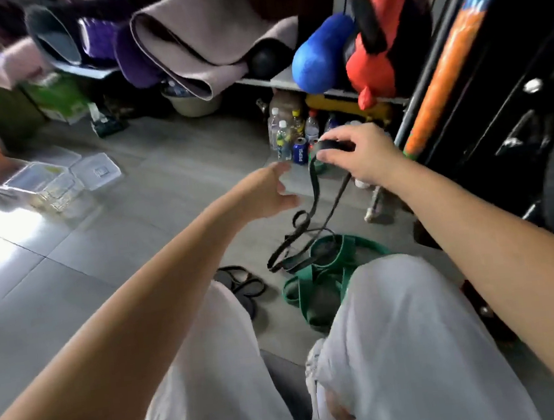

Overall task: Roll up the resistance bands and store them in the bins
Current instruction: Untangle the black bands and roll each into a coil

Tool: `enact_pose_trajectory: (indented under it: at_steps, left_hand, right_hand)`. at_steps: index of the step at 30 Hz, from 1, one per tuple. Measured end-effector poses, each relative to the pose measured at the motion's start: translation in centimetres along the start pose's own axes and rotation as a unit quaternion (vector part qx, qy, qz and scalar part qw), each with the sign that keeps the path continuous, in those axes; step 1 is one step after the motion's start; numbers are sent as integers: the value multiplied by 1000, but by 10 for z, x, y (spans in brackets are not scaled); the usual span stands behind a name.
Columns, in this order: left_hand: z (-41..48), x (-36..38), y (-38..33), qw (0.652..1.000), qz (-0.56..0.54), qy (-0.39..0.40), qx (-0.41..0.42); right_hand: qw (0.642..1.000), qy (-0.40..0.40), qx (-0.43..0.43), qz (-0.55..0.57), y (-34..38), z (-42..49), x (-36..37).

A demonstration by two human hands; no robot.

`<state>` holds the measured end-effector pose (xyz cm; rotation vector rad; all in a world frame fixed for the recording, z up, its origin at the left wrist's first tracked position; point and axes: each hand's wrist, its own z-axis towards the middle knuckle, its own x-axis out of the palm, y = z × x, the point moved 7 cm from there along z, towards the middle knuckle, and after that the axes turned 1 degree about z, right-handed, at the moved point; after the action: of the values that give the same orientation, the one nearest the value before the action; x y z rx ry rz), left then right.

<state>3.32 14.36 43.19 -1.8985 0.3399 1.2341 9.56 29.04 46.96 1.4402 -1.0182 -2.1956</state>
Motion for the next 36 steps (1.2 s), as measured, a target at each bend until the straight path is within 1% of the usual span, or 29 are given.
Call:
enact_pose_trajectory:
  at_steps: [3,5,6,7,9,12,15,17,19,20,23,24,25,26,27,28,29,30,31,32,33,35,36]
  left_hand:
    - [-5,-5,-34,996,-44,-59,45]
    - [-11,-11,-49,988,-96,-109,52]
    - [-14,-11,-55,983,-126,-119,54]
    - [-18,-11,-61,978,-167,-114,56]
    - [-27,-8,-70,958,-266,-86,65]
    - [-41,-8,-74,907,-411,-75,54]
    - [-55,-4,-79,875,-475,-74,57]
    - [-65,2,-82,845,-526,-62,72]
    - [-75,9,-82,812,-577,-50,78]
    - [-78,12,-81,800,-593,-49,77]
    - [-88,19,-70,784,-617,-39,59]
    - [-91,24,-65,793,-607,-29,42]
    - [-93,30,-60,821,-570,-17,18]
    - [-95,35,-53,868,-496,-8,-11]
    - [-97,38,-47,924,-381,-9,-36]
    - [-100,37,-44,969,-243,-22,-45]
    - [-103,34,-46,992,-115,-44,-31]
    - [-107,30,-54,998,-16,-66,1]
    - [-111,28,-67,995,48,-80,39]
    - [-115,30,-78,991,87,-77,69]
    - [-115,34,-86,988,118,-59,84]
    - [-112,47,-93,981,174,-10,87]
    - [-111,52,-92,979,185,7,83]
  right_hand:
    - [997,-11,-15,76,30,-16,-32]
    - [992,-24,-1,123,37,-34,-48]
    - [987,-30,14,155,35,-43,-54]
    - [981,-36,33,189,31,-52,-58]
    - [972,-34,76,221,17,-69,-58]
    - [970,7,117,211,-5,-95,-38]
    - [961,40,113,248,-9,-117,-14]
    - [959,26,88,268,-8,-125,-10]
    - [965,9,64,254,-6,-132,-14]
    - [964,5,61,260,-5,-136,-16]
    - [953,-14,61,297,-8,-147,-22]
    - [953,-26,52,298,-9,-151,-26]
    - [955,-35,42,293,-10,-153,-29]
    - [959,-38,46,278,-12,-155,-31]
    - [966,-29,60,249,-16,-158,-30]
    - [976,-6,69,207,-18,-160,-27]
    - [985,24,71,157,-20,-162,-23]
    - [990,54,67,108,-20,-165,-17]
    - [993,79,59,65,-20,-168,-12]
    - [993,100,51,29,-17,-170,-7]
    - [993,114,42,5,-12,-172,-3]
    - [992,123,35,-8,-2,-173,0]
    - [992,120,34,-1,2,-173,-1]
